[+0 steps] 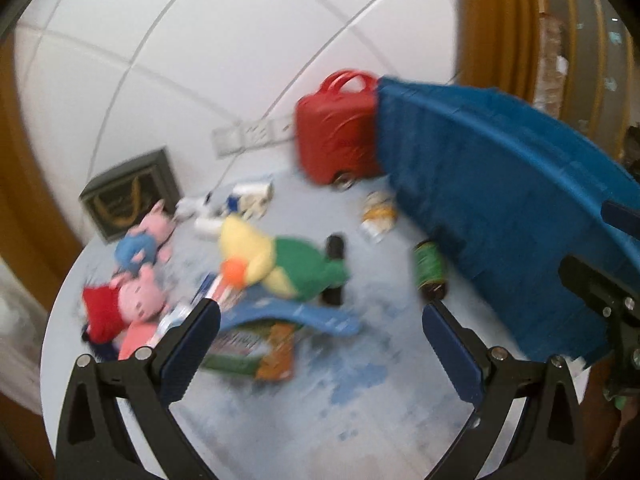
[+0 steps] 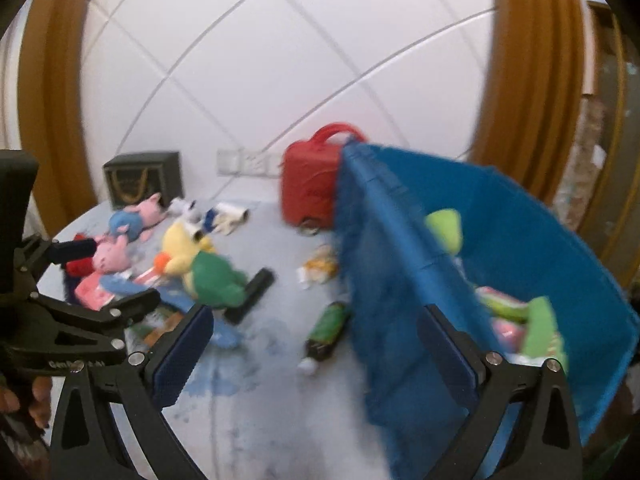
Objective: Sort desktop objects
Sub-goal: 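Withdraw both tools from the crate back toward the pile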
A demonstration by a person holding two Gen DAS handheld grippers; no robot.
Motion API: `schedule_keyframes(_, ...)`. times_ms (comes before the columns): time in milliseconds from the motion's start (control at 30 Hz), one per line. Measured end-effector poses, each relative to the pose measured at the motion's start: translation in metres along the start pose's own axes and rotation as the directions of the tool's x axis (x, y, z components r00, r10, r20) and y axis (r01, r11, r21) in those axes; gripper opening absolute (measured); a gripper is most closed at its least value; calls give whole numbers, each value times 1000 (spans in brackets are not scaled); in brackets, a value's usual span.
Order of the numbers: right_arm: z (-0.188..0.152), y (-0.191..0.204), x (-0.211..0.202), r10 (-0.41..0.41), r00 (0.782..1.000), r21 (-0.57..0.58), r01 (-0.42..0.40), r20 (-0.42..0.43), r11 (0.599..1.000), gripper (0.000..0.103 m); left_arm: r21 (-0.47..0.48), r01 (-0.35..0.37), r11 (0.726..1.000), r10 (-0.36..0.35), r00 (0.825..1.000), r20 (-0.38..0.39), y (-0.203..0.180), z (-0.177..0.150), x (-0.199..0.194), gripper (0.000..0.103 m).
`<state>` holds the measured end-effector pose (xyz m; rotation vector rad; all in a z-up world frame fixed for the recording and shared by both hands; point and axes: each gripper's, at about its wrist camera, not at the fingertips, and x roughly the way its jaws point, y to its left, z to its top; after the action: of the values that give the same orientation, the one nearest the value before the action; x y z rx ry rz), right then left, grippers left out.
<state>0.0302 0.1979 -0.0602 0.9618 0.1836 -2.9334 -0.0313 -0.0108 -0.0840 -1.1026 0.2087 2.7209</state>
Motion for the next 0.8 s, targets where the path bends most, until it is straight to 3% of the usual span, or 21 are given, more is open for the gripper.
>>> schedule_keyframes(367,-31,56,76,89,982,28,-85,-166,996,103,-91,-88,992,74,986,-150,96,-62,33,103)
schedule_keyframes(800,-56,69,143,88,941,52,-75,-328,996,103,-105,-40,994,13,969,-245,128,-88,100,103)
